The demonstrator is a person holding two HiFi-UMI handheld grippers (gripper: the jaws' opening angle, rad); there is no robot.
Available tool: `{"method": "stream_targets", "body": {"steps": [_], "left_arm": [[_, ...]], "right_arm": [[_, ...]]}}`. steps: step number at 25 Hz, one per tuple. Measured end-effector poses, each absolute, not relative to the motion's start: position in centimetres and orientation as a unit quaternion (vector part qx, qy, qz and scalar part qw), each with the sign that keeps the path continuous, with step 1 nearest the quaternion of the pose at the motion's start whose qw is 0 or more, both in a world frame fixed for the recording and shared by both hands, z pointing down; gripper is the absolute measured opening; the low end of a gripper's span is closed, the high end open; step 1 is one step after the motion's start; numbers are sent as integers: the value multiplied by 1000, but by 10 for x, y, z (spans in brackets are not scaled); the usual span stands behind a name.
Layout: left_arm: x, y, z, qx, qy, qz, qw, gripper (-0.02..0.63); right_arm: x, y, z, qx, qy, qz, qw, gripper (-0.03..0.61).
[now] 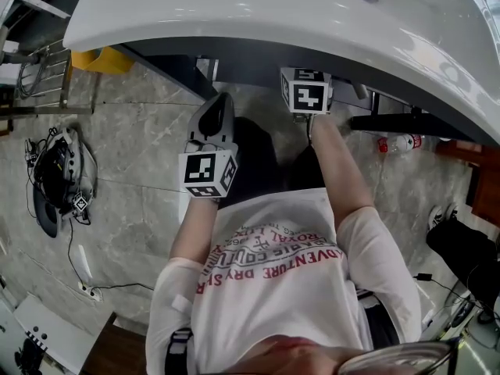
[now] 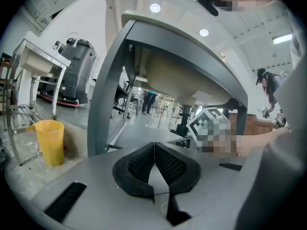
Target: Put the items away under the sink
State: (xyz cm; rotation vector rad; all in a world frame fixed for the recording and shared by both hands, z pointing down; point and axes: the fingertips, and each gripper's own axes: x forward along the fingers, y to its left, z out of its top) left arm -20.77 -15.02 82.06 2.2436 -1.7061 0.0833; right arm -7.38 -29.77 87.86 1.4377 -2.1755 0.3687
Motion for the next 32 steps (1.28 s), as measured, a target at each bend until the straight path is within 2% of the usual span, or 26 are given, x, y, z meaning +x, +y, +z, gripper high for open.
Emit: {"method": "stream_targets", "body": {"steps": [12, 22, 23, 24, 25, 26, 32], "left_arm": [[-201, -144, 815, 782, -602, 25, 160, 23], [-161, -127, 809, 793, -589, 19, 154, 23], [-156, -126, 809, 795, -587, 18, 154, 23], [-151, -124, 809, 796, -585, 19, 154, 23], [-146, -123, 809, 798, -582, 19, 155, 23], [-141, -122, 809, 799, -580, 19, 155, 23], [-109, -118, 820, 811, -561, 28, 163, 23]], "right_arm": [[-67, -274, 870, 519, -809, 138, 241, 377], [-50, -210, 860, 493, -825, 153, 232, 374], [-47, -203, 857, 497, -825, 152, 225, 352], [-41, -199, 853, 508, -821, 148, 217, 270], [-34, -196, 848, 522, -815, 142, 208, 120], [-28, -193, 844, 533, -811, 135, 201, 77], [-12, -174, 837, 515, -828, 142, 171, 25]]}}
